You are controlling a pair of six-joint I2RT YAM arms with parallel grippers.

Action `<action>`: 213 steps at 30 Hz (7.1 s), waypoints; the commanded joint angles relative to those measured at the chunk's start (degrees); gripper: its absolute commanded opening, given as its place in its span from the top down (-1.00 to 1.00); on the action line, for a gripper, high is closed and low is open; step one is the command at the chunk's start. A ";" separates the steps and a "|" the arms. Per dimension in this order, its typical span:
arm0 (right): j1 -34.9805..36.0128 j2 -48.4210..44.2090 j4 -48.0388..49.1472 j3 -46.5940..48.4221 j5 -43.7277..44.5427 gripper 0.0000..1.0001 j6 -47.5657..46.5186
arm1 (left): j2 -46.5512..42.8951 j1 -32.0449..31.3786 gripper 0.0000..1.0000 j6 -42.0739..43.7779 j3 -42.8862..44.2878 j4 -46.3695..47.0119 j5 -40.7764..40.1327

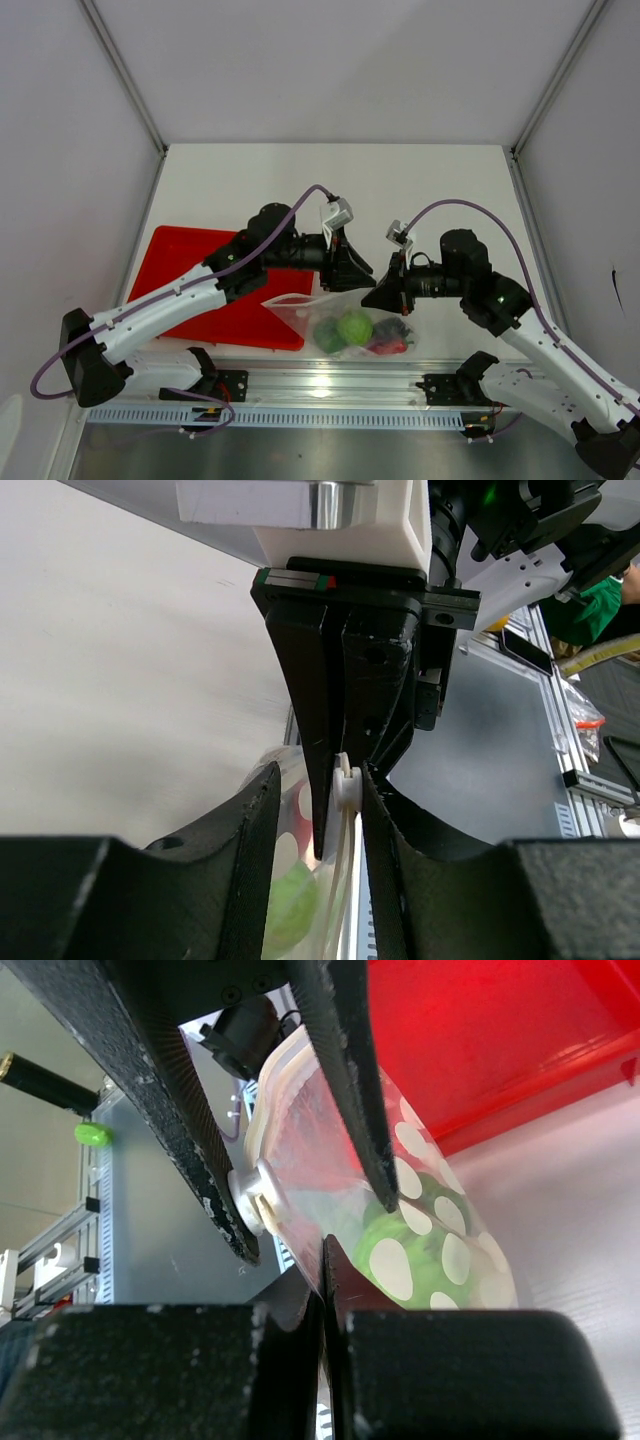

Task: Place the food in the zip-top bag and seal the zipper
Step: Zip the zipper food storage bag at the center of the board.

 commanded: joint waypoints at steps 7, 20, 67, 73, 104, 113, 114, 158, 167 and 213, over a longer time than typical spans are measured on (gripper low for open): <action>0.44 -1.08 0.63 2.82 2.03 1.00 -1.04 | -0.46 0.22 0.59 0.61 1.58 -0.68 3.55; 0.26 1.20 -4.72 7.11 -0.08 0.43 -4.90 | -0.73 0.30 0.99 2.11 2.73 -1.91 7.51; -0.97 -5.49 0.12 4.74 2.17 1.00 2.49 | -1.61 3.03 0.99 4.92 0.26 -6.66 7.86; -0.62 -1.09 -7.08 8.35 -1.22 0.27 -3.14 | -0.02 3.03 0.99 4.31 3.96 -6.48 9.71; 1.23 6.75 -6.32 12.05 -0.53 1.00 -5.17 | 0.15 3.11 0.99 6.41 3.08 -9.91 10.59; -0.61 -0.81 0.10 8.01 10.80 1.00 0.63 | -0.99 3.91 0.99 7.82 0.71 -12.28 9.63; -0.88 -1.25 0.19 7.91 11.25 1.00 0.89 | -1.16 3.99 0.99 7.91 0.53 -12.72 9.36; 2.90 14.56 -22.22 22.42 -1.76 0.66 -13.60 | -0.11 5.84 0.99 8.61 4.40 -17.03 15.34; 4.83 13.77 -22.48 20.57 2.28 1.00 -13.69 | -0.37 5.84 0.99 8.88 3.87 -17.12 14.81; -3.52 -3.81 -27.40 13.01 48.17 1.00 6.08 | -19.27 8.21 0.89 6.59 -6.50 -33.64 -16.30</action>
